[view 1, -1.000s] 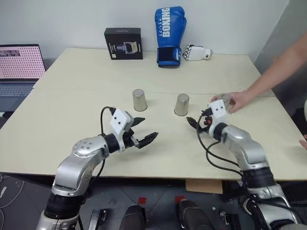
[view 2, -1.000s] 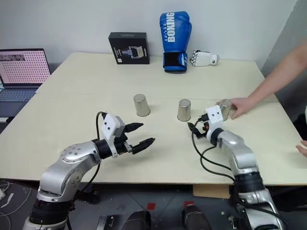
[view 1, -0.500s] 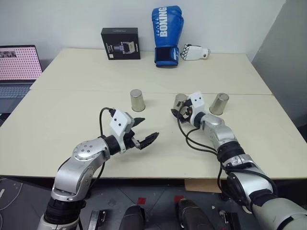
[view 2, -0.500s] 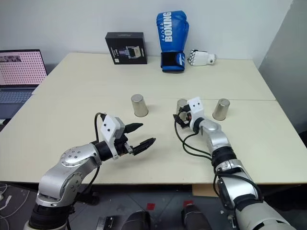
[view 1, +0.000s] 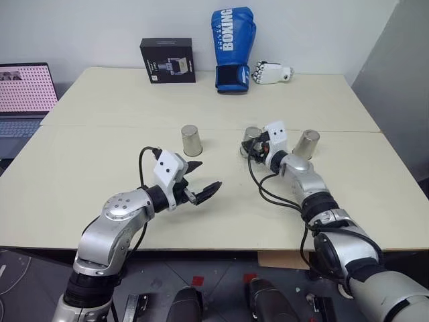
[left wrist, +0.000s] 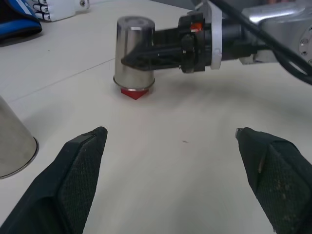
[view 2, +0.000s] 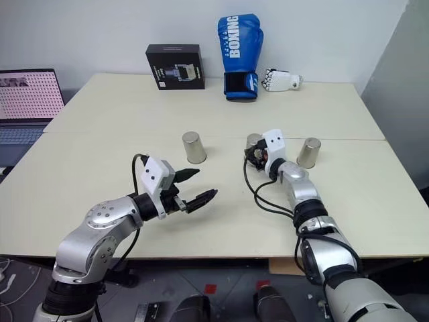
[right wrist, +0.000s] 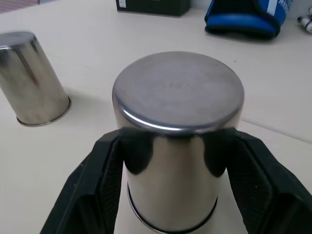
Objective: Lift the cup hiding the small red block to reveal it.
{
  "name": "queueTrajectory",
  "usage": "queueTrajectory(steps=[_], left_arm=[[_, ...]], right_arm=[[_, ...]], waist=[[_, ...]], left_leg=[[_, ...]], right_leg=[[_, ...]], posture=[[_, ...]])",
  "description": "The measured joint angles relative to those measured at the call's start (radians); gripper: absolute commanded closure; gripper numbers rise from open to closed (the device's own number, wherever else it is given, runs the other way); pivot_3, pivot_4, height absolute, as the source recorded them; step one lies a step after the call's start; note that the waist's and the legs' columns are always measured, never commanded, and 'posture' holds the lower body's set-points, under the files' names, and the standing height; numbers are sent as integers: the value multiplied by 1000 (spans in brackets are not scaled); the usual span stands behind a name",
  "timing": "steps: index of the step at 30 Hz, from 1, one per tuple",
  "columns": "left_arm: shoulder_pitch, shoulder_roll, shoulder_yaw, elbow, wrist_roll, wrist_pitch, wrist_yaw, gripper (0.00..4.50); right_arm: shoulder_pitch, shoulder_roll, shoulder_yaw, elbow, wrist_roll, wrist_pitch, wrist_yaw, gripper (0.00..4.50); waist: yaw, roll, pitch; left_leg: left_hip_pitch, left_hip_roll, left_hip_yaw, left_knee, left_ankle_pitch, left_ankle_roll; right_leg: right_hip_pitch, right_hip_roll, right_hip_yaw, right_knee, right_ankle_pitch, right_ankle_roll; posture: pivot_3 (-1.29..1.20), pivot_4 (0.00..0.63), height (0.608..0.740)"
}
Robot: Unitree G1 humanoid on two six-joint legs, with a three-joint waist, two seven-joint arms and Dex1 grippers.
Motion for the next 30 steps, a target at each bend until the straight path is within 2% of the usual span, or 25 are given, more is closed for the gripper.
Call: queueTrajectory(steps=[4,6,13,15,16,20,25,28,30], left_arm=[[2,7,-1,1,0,0,-1,0],[2,8,-3,1,0,0,-2,0],[1,8,-6,2,0,0,-7,0],[-3,8,-7,5,0,-2,-13,0],[-3,8,-7,5,0,-2,-14,0],[-13,14,-6,12,1,-2,-20,0],[-21,14,-7,13,1,-2,-21,0],[-24,17,-8,16,1,-2,-23,0],[-30,35,-11,18,0,2,-34,0]], right_arm=[[123,-57,-17,-312,13,173,-21,1806],[157,-77,-35,-400,20,253,-47,1806],[184,-73,-48,-405,19,330,-95,1806],[185,-56,-60,-344,20,316,-104,1102],[189,-53,-62,-326,20,314,-109,1045],[203,-46,-78,-260,19,272,-118,148],[250,-54,-75,-307,16,272,-112,56],[300,-74,-70,-405,18,322,-103,56],[376,-112,-53,-552,22,392,-84,56]], waist=[[2,0,0],[1,0,0],[-4,0,0],[-3,0,0],[-3,0,0],[-2,0,0],[-2,0,0],[-1,0,0],[2,0,0]], left_leg=[[0,0,-1,0,0,0],[0,0,0,0,0,0],[2,0,1,1,0,0],[2,0,1,1,0,0],[1,0,1,0,0,0],[0,0,1,0,0,0],[0,0,0,0,0,0],[1,0,0,0,0,0],[1,0,-1,0,0,0]], right_leg=[[0,0,-1,0,-1,-1],[0,0,0,1,0,-1],[0,0,0,1,0,-1],[0,0,0,1,0,-1],[0,0,1,1,0,-1],[0,0,1,0,0,-1],[0,0,0,0,0,-1],[0,0,0,0,0,0],[0,0,-1,0,-1,-1]], posture=[[0,150,740],[0,150,740],[0,150,740],[0,150,740],[0,150,740],[0,150,740],[0,150,740],[0,150,740],[0,150,740]])
